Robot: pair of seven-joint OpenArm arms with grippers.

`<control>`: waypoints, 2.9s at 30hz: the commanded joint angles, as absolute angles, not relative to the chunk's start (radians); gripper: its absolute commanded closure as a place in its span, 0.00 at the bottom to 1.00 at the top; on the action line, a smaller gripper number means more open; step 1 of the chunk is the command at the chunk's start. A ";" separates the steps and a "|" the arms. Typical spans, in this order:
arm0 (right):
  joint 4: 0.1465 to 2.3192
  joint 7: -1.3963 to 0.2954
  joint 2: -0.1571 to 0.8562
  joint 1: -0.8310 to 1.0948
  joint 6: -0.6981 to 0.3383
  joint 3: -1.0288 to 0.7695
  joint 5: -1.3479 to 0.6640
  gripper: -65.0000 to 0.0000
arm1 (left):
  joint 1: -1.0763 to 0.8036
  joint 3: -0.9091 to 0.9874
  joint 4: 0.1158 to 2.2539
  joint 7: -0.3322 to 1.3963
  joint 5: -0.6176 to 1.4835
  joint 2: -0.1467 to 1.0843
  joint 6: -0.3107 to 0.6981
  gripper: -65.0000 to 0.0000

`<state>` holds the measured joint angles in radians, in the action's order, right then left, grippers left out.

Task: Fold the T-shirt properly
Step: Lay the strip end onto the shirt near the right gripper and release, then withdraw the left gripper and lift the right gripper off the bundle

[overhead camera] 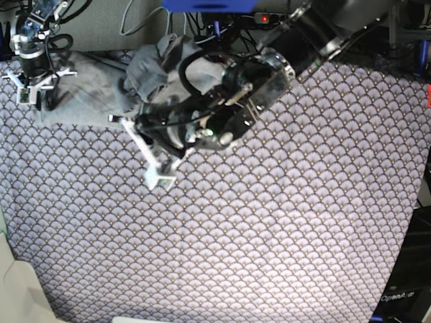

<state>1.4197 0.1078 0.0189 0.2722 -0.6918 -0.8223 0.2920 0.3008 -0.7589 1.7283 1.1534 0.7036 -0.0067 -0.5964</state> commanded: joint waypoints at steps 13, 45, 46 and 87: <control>1.443 0.134 0.028 0.271 -0.698 -0.831 0.271 0.76 | 0.315 -0.754 1.655 1.136 0.704 0.263 -0.595 1.00; 1.755 0.136 -0.156 0.466 -0.698 -0.700 0.271 0.92 | 0.159 -0.228 1.710 1.119 0.700 0.423 -0.289 1.00; 1.755 0.137 -0.157 0.476 -0.698 -0.691 0.271 0.92 | 0.159 -0.226 1.710 1.119 0.700 0.423 -0.289 1.00; 1.699 0.467 -0.157 0.759 -0.698 -0.412 0.364 0.93 | 0.160 -0.229 1.595 1.118 0.700 0.426 -0.288 1.00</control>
